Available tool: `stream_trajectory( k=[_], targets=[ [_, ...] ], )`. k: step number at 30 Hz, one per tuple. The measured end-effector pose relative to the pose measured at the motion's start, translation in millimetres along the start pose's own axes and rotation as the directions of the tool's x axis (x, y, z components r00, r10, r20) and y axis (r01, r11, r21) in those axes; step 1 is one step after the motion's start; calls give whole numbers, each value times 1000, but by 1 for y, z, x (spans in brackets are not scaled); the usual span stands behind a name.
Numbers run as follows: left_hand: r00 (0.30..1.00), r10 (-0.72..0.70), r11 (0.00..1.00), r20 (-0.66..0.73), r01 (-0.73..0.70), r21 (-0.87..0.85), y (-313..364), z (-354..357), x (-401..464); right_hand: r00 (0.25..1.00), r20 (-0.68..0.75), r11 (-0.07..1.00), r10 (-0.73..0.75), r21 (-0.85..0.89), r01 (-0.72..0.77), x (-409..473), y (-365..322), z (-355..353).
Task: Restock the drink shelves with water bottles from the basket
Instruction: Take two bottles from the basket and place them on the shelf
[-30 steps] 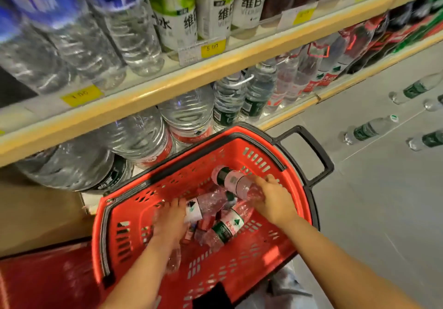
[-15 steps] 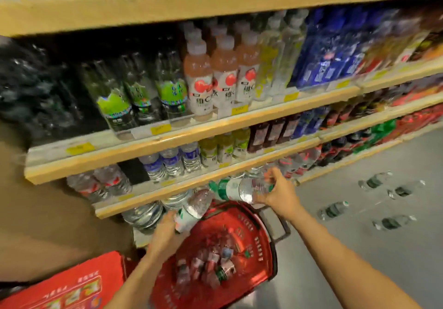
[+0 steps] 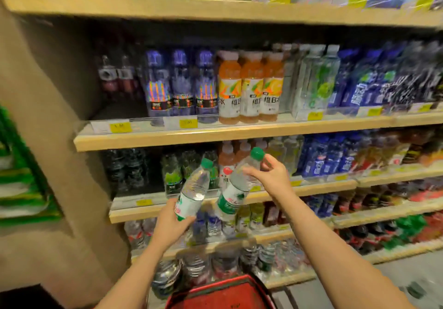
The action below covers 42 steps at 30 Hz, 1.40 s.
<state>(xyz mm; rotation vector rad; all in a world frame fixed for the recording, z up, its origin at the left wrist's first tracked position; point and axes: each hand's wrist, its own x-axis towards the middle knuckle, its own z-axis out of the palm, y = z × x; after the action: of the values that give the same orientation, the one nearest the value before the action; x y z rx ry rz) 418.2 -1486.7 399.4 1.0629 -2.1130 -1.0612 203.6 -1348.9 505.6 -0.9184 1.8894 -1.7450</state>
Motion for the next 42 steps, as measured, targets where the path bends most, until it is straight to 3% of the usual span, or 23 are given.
stream_trajectory(
  k=[7, 17, 25, 38, 42],
  targets=[
    [998, 28, 998, -56, -31, -47, 37, -40, 6, 993, 79, 995, -92, 38, 89, 0, -35, 36],
    [989, 149, 967, 5, -145, -209, 79, -90, 43, 976, -30, 973, -216, 74, 218, 49, -149, 87],
    [962, 179, 920, -207, -238, -312, 98, -146, 76, 932, -27, 906, -362, 227, 358, 83, -192, 124],
    [987, 159, 800, 0, -129, -586, 109, -178, 91, 880, 71, 842, -469, 336, 422, 102, -240, 160],
    [984, 177, 780, -17, -150, -607, 120, -174, 86, 890, 103, 863, -444, 319, 393, 102, -240, 154]
  ],
)
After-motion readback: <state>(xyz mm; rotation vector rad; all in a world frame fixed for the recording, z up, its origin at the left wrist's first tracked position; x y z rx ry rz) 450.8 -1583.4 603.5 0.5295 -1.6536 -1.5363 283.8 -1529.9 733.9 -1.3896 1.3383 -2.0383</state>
